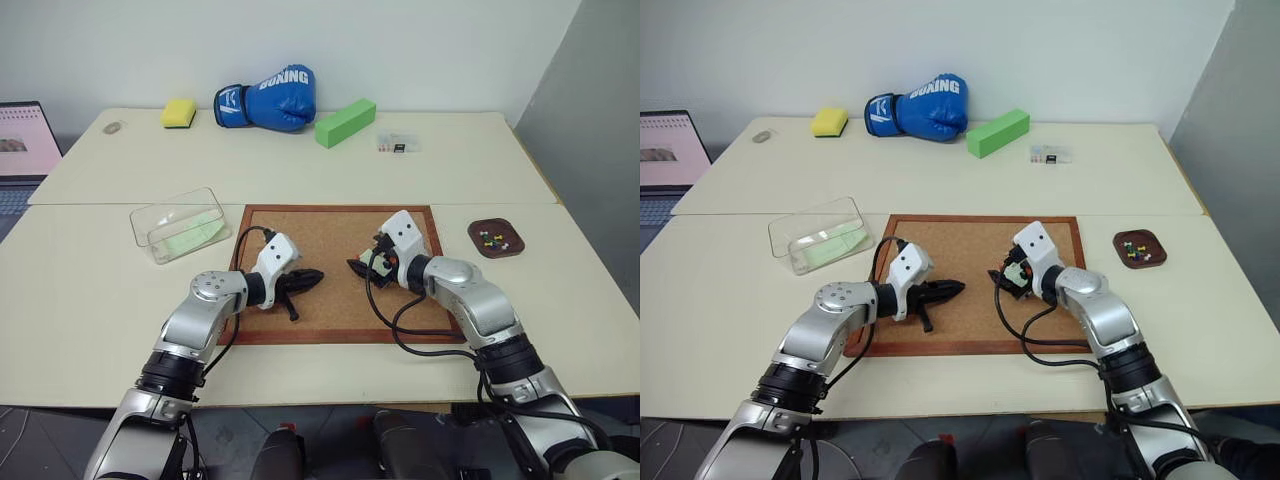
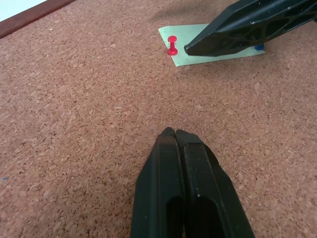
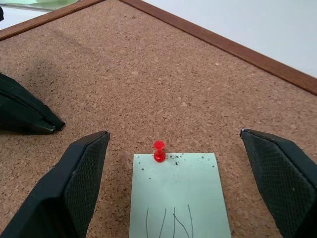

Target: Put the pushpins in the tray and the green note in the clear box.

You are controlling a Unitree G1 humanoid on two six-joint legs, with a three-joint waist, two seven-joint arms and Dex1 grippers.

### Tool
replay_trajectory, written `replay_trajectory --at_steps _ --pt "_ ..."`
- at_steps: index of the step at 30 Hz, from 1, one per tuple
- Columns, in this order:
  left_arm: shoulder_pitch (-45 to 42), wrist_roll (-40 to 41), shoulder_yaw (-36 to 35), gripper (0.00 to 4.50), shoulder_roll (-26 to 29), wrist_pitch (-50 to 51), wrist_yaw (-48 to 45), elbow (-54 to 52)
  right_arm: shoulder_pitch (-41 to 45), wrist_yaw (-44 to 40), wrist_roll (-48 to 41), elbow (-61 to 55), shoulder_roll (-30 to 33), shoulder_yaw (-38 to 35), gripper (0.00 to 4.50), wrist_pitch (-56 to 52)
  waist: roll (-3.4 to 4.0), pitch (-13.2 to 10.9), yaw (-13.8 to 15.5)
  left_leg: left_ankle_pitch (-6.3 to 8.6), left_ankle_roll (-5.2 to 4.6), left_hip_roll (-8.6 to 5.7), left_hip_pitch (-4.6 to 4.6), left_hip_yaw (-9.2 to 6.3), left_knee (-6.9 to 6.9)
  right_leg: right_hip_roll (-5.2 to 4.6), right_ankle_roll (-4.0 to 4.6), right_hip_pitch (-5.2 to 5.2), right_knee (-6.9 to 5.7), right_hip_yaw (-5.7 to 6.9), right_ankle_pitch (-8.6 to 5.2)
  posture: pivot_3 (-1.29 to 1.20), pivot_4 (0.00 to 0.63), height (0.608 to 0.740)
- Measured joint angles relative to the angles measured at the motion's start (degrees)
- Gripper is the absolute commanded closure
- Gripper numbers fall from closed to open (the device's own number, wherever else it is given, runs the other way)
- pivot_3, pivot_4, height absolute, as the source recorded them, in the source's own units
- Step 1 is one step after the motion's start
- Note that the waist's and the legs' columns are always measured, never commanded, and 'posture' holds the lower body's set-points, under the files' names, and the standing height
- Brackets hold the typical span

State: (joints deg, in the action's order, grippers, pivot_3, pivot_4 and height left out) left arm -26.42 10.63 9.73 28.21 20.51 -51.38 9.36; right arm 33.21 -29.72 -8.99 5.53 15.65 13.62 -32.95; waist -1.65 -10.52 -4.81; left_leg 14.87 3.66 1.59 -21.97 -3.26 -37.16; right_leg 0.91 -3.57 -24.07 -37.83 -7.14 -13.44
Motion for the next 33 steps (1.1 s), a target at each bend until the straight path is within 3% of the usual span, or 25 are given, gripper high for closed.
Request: replay_trajectory --at_steps 4,5,7,25,33 --pt "-0.21 -0.57 0.01 4.49 0.03 -0.34 -0.32 0.36 0.76 -0.53 1.26 2.41 -0.62 0.28 0.00 0.35 0.00 0.00 -0.08 -0.01 0.00 0.00 0.06 0.01 -0.04 0.01 0.00 0.02 -0.07 -0.01 0.00 0.00 0.150 0.740" --pt "-0.21 -0.59 0.00 4.50 0.08 -0.38 -0.43 0.37 1.08 -0.67 1.43 3.01 -0.78 0.44 0.38 0.63 0.00 0.00 -0.11 -0.01 0.00 0.00 0.06 0.01 -0.04 0.02 0.00 0.02 -0.08 -0.01 0.00 0.00 0.150 0.740" --pt "-0.24 -0.62 0.00 4.50 0.13 -0.42 -0.53 0.37 1.72 -0.93 1.99 3.91 -1.21 1.03 0.57 1.29 0.00 0.00 -0.13 -0.01 0.00 0.00 0.06 0.00 -0.04 0.02 0.00 0.01 -0.08 -0.01 0.00 0.00 0.150 0.740" --pt "-0.56 -1.07 0.00 4.50 0.57 -0.42 -0.98 0.44 3.68 -1.92 4.56 8.33 -3.09 1.21 4.35 3.69 0.00 0.00 -0.20 -0.01 0.00 0.00 0.05 0.00 -0.03 0.02 0.00 0.00 -0.08 -0.01 0.00 0.00 0.150 0.740" --pt "-1.50 -1.78 0.01 4.50 0.56 -1.45 -0.82 2.05 3.74 -3.26 4.97 8.31 -2.95 1.07 4.44 3.77 0.00 0.00 -0.21 -0.01 0.00 0.00 0.06 -0.01 -0.03 0.02 0.00 0.01 -0.08 0.00 0.00 0.00 0.150 0.740"
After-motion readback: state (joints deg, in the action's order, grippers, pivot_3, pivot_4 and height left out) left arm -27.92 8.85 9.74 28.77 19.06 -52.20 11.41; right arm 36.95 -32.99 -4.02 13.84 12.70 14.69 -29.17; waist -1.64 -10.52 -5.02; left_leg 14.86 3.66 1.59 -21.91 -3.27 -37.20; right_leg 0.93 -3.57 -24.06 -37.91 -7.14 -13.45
